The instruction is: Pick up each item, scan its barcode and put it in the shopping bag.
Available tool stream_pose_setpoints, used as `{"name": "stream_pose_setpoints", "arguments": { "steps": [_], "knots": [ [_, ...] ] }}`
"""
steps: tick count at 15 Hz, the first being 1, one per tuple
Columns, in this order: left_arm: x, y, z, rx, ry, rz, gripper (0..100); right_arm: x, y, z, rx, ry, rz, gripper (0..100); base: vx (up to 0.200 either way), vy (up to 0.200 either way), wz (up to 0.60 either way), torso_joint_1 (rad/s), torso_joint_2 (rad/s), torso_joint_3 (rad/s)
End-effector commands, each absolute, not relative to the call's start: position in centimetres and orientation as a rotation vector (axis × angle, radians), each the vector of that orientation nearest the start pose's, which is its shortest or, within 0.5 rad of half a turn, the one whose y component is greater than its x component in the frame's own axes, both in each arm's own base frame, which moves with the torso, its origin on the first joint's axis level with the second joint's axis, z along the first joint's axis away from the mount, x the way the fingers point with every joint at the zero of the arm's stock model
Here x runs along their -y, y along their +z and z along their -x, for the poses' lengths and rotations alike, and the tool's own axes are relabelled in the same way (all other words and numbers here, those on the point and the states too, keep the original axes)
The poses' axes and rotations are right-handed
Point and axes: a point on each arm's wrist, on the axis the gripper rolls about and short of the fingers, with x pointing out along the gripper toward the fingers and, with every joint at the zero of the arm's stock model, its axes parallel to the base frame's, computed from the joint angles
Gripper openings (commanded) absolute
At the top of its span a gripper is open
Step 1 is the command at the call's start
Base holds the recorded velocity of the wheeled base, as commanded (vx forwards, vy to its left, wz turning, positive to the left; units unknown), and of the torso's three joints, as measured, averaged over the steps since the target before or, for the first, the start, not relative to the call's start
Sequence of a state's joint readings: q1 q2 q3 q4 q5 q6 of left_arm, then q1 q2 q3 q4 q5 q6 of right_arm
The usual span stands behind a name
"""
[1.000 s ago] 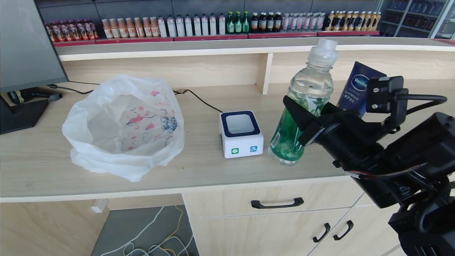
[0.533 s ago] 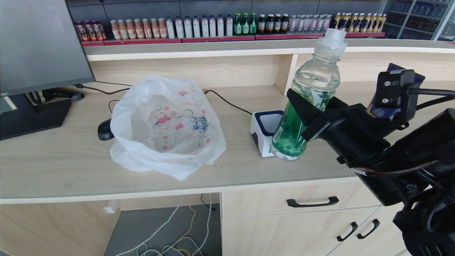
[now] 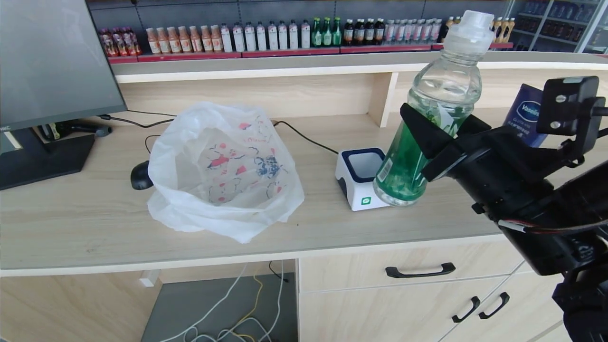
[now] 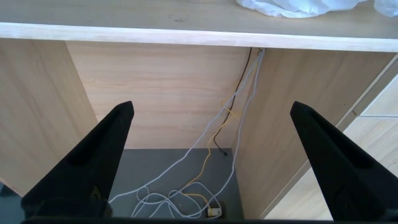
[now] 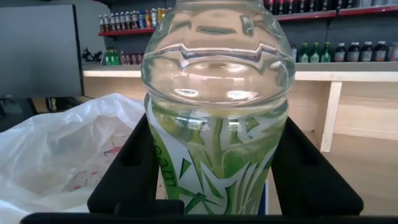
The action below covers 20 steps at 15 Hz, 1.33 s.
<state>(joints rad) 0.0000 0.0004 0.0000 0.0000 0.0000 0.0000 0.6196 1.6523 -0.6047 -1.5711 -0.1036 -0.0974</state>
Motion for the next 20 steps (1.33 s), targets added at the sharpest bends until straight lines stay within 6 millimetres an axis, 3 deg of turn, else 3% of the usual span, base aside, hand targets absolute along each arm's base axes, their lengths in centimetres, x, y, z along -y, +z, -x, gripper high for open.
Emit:
{"name": "stream_pose_setpoints", "arguments": {
  "steps": [1,9,13,16,20],
  "knots": [
    [0.0,7.5,2.3,0.000,0.000,0.000,100,-15.2,24.2,-21.5,0.550,0.496,-0.073,0,0.000,0.000,0.00,0.000,0.00,0.000],
    [0.0,7.5,2.3,0.000,0.000,0.000,100,-16.8,25.7,-21.3,0.614,0.546,0.066,0,0.000,0.000,0.00,0.000,0.00,0.000],
    [0.0,7.5,2.3,0.000,-0.002,0.000,100,-18.2,27.6,-22.3,0.634,0.675,0.240,0,0.000,0.000,0.00,0.000,0.00,0.000],
    [0.0,7.5,2.3,0.000,0.000,0.000,100,-18.7,29.3,-22.8,0.638,0.678,0.298,0,0.000,0.000,0.00,0.000,0.00,0.000],
    [0.0,7.5,2.3,0.000,0.000,0.000,100,-18.9,29.2,-23.3,0.642,0.721,0.369,0,0.000,0.000,0.00,0.000,0.00,0.000]
  ]
}}
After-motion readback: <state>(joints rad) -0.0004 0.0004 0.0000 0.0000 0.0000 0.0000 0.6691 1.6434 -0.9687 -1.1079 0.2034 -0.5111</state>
